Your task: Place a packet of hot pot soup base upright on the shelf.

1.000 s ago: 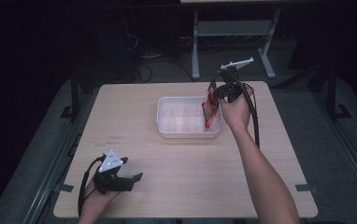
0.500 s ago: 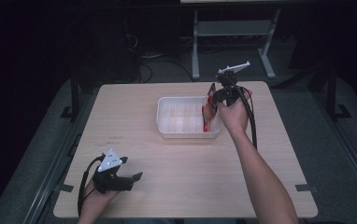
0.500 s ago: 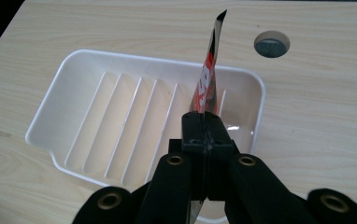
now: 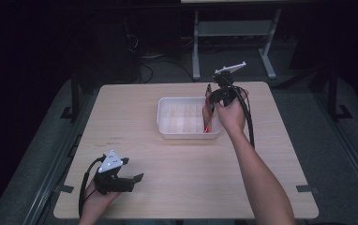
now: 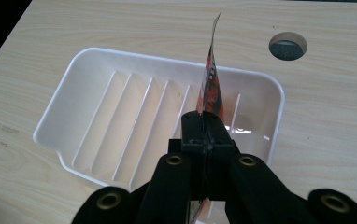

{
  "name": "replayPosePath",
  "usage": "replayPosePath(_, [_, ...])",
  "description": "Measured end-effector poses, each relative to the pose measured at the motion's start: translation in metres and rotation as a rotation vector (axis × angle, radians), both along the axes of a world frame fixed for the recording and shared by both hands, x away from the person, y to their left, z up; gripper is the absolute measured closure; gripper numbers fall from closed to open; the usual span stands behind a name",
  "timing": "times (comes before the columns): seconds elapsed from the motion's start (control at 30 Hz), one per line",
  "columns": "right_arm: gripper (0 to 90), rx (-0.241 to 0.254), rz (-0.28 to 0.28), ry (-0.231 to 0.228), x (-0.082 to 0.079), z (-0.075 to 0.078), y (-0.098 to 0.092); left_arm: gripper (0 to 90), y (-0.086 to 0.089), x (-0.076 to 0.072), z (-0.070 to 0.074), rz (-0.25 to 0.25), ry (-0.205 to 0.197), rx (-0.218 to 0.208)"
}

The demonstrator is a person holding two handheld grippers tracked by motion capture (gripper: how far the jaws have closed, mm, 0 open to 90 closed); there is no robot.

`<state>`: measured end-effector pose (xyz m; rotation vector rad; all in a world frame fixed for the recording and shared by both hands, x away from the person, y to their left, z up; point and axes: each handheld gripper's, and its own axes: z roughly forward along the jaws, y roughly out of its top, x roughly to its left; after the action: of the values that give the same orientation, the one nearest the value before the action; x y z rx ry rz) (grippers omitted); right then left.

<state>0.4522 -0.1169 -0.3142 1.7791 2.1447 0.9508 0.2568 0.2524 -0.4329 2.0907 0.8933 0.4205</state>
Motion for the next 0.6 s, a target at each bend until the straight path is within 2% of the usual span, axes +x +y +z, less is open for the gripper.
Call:
replayPosePath(0.2, [88.5, -0.004, 0.007, 0.0, 0.0015, -0.0017, 0.0034, 17.9, 0.002, 0.0005, 0.0011, 0.007, -0.003, -0.011])
replayPosePath(0.33, [88.3, 0.005, 0.011, 0.002, 0.0034, -0.0026, 0.0047, 17.9, 0.0014, 0.0008, -0.0004, 0.003, 0.003, 0.001])
replayPosePath(0.6, [88.1, 0.03, 0.004, 0.003, 0.0096, -0.0066, 0.0044, 17.9, 0.0013, 0.0009, 0.0003, 0.01, 0.0, -0.004])
